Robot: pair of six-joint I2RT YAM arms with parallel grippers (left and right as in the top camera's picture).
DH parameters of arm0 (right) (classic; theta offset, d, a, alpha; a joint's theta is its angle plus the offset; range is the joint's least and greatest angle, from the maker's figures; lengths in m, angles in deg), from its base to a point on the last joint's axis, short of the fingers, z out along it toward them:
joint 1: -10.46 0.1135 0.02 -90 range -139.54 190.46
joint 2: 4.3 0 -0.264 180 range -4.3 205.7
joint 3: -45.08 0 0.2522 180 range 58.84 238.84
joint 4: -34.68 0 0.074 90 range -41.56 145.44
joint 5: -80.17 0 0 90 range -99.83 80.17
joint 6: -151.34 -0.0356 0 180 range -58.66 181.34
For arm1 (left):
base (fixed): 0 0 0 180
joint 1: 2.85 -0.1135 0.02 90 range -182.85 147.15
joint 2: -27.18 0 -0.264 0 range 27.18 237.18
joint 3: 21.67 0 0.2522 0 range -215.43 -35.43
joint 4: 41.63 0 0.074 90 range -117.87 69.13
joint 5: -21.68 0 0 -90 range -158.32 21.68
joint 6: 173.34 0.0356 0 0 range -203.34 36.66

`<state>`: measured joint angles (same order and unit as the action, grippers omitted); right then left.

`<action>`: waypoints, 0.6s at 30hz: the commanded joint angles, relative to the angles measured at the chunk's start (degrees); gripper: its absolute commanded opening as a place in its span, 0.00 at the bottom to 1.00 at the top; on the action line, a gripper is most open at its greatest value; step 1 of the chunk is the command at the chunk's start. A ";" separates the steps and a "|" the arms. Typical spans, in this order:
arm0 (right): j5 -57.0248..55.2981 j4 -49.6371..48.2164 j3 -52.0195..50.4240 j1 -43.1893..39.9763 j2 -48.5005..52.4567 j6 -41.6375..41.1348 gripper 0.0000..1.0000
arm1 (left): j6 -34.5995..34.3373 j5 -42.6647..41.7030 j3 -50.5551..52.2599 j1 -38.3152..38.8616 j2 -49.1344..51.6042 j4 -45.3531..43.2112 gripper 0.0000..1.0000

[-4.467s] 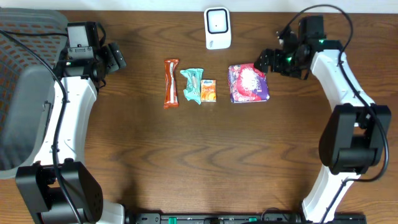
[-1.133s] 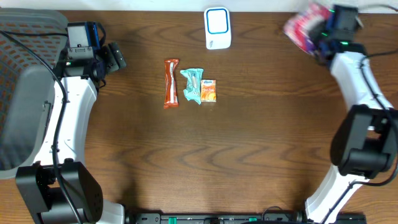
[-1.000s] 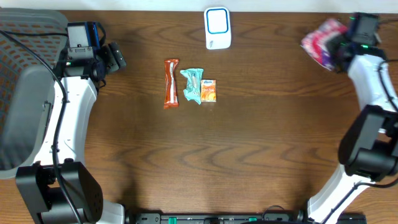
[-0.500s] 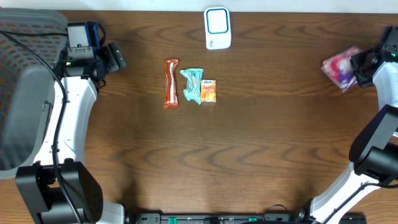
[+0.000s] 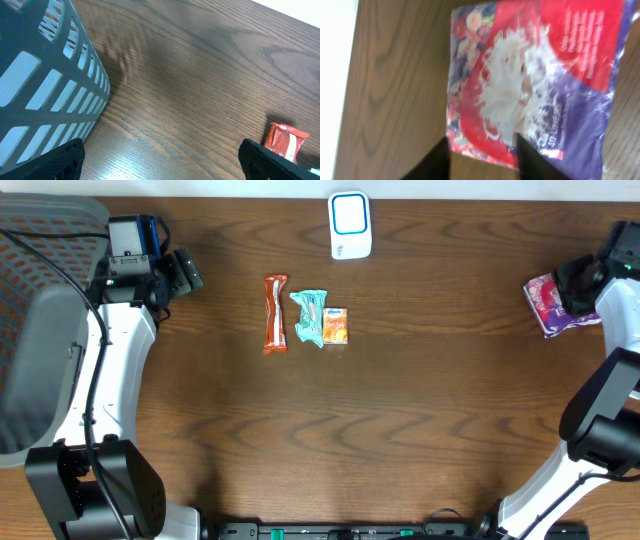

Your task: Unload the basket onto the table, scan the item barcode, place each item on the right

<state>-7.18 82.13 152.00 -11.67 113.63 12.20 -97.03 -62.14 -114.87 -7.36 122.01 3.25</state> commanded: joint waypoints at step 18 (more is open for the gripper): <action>-10.12 6.12 -2.60 9.29 0.33 11.96 0.02 | -0.50 0.52 -0.28 -0.24 0.28 0.15 0.98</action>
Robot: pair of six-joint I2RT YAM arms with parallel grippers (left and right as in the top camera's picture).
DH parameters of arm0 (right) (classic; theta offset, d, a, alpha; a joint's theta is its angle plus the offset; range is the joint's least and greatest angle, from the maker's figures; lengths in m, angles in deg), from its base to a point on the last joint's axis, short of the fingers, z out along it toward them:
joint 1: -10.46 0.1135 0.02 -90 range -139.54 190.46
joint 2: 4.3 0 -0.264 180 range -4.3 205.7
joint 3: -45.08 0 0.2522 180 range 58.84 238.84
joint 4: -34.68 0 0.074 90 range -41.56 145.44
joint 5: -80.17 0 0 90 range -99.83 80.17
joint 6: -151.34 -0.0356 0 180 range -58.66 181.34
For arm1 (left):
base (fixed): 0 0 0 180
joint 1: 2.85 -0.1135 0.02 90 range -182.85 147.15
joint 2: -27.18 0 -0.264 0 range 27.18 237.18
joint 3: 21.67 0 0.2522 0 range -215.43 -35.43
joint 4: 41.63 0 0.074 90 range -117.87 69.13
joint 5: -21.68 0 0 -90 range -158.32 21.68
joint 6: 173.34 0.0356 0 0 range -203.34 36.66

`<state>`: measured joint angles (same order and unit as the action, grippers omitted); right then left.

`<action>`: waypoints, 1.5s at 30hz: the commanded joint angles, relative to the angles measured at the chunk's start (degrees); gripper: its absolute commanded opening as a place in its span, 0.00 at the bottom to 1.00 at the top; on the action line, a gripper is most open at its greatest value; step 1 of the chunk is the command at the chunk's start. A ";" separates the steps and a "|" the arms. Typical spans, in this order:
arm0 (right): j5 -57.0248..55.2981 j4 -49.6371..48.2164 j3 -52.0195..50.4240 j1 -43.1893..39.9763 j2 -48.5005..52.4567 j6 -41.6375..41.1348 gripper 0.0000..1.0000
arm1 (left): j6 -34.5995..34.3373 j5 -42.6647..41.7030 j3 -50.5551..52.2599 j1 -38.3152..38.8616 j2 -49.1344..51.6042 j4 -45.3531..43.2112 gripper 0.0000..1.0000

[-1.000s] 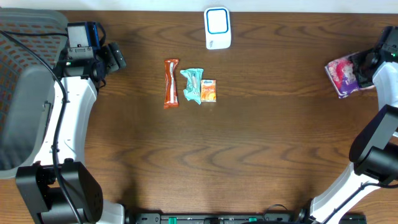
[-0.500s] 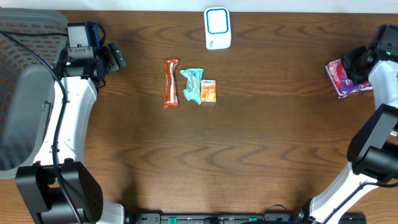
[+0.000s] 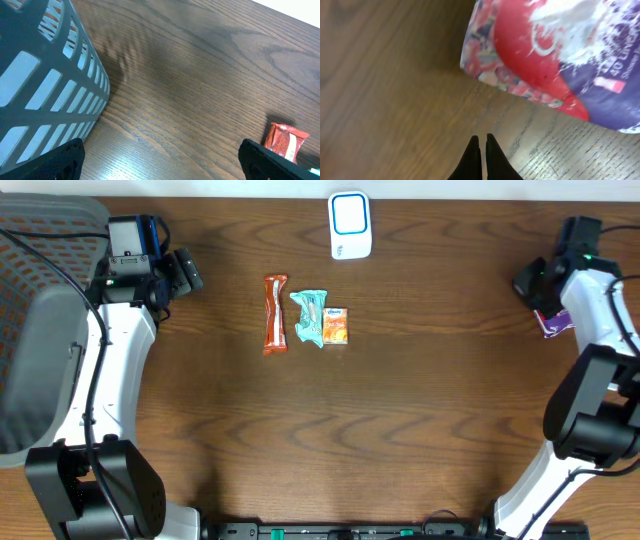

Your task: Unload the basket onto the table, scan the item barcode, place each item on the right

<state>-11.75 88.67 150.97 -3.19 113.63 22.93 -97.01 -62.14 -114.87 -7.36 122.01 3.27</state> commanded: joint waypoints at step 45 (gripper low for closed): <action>-9.18 -17.70 -9.44 0.13 3.89 12.81 0.02 | -0.52 0.52 -0.28 -0.24 0.28 0.13 0.98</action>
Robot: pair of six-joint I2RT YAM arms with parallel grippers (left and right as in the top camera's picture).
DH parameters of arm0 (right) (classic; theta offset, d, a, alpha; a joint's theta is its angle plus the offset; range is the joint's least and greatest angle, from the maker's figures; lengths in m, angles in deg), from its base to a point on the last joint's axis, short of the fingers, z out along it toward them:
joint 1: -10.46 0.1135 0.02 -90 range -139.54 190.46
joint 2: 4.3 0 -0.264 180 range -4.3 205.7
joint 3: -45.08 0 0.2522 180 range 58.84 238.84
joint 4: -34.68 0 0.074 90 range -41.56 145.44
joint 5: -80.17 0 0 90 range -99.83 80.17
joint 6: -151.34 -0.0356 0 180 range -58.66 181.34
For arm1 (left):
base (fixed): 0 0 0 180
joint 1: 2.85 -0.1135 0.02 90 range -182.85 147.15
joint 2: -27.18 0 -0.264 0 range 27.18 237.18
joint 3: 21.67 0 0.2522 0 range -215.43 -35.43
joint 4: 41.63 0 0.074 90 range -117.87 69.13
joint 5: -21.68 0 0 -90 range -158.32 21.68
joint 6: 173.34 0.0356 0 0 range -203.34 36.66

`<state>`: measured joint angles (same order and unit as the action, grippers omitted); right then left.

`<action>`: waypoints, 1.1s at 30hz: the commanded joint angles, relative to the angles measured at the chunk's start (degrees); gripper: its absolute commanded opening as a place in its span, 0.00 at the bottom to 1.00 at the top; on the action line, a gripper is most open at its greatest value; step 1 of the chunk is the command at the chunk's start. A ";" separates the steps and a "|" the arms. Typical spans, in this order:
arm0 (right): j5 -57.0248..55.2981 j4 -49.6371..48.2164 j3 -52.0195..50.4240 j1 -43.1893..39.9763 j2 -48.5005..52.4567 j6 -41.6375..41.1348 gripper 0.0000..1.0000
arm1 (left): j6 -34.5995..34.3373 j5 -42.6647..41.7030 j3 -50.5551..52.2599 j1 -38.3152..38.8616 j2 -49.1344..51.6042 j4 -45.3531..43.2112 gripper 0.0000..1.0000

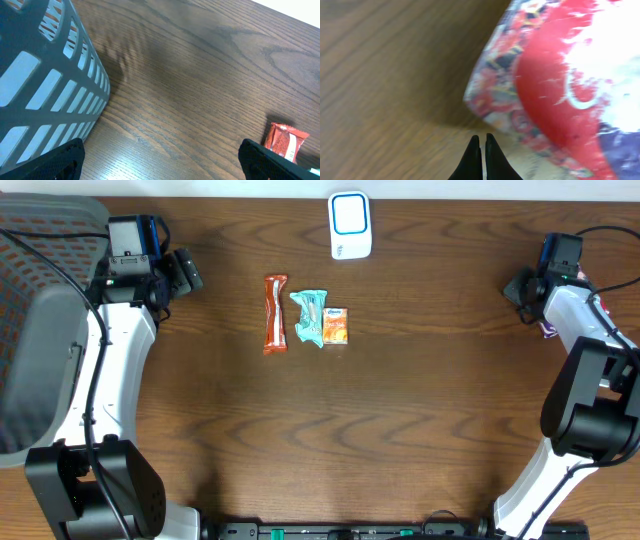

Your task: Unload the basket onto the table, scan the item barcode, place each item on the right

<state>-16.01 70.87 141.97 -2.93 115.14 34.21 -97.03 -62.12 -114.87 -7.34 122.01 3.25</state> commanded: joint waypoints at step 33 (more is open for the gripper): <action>-12.24 -7.80 2.51 -2.78 4.15 2.67 0.11 | -0.50 0.50 -0.28 -0.26 0.28 0.15 0.98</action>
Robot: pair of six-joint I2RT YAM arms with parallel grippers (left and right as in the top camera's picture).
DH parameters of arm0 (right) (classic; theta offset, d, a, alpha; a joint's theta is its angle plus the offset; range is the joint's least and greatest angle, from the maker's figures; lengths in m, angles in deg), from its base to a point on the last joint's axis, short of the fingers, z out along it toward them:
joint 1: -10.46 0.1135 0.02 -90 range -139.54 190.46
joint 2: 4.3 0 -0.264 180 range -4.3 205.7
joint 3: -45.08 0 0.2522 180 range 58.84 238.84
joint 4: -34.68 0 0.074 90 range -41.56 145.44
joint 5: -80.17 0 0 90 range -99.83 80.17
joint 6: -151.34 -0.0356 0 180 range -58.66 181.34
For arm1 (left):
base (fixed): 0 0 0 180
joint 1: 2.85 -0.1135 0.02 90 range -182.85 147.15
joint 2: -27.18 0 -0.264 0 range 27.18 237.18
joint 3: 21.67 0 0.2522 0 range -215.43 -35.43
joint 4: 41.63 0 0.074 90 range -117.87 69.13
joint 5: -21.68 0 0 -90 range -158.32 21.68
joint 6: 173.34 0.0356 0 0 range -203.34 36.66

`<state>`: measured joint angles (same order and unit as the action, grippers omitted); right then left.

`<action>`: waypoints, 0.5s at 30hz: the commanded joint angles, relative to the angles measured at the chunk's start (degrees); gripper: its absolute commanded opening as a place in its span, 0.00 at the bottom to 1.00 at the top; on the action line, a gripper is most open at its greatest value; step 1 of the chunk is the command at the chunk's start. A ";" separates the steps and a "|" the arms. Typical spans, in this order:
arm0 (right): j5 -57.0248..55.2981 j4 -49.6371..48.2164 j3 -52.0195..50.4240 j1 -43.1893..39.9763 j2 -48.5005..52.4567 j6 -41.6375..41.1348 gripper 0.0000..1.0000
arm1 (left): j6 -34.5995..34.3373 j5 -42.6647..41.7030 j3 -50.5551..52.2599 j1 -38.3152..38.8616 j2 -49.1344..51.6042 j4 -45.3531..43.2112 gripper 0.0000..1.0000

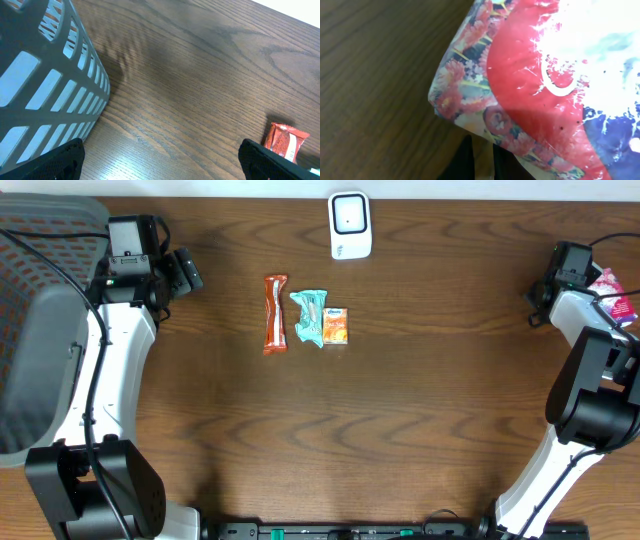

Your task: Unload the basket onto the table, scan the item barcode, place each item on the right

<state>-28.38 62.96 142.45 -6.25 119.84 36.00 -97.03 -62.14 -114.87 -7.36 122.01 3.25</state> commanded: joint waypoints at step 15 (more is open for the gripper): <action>18.73 2.45 3.82 7.10 -8.33 2.25 0.33 | -0.50 0.52 -0.28 -0.24 0.28 0.15 0.98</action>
<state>-19.05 64.75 145.03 -0.35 113.56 37.62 -97.03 -62.14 -114.87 -7.36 122.01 3.27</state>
